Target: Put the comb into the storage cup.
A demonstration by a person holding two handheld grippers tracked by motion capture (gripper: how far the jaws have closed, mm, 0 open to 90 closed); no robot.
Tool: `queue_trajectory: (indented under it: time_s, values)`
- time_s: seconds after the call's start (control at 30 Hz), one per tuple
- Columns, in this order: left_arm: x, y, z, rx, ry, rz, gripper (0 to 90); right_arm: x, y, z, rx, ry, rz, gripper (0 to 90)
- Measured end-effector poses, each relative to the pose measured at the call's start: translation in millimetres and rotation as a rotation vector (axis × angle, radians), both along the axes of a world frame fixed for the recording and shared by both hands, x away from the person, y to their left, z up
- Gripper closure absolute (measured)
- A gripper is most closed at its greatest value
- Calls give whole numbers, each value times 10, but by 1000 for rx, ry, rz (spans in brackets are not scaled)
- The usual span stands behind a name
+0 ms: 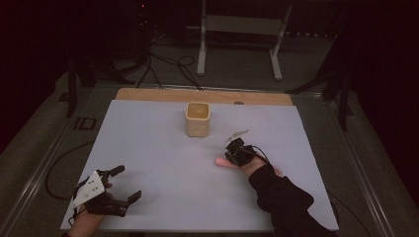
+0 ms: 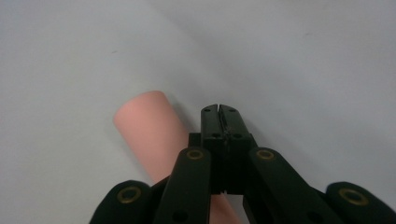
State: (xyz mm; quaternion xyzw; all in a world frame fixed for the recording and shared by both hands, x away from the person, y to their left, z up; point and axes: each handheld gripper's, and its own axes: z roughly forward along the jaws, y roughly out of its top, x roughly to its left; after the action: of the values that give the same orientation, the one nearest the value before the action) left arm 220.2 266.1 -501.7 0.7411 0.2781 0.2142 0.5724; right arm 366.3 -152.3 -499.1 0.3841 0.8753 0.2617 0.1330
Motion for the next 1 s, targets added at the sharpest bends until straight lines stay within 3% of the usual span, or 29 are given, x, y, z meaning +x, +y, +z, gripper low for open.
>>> queue_trajectory:
  time_s: [0.5, 1.0]
  values:
    - [-3, -1, 3, 5, 0, 4, 0, -404, 69, 0, 20, 4, 91, 900]
    - [-1, -11, 1, 10, 3, 0, 0, -795, -90, 17, 67, 34, 149, 900]
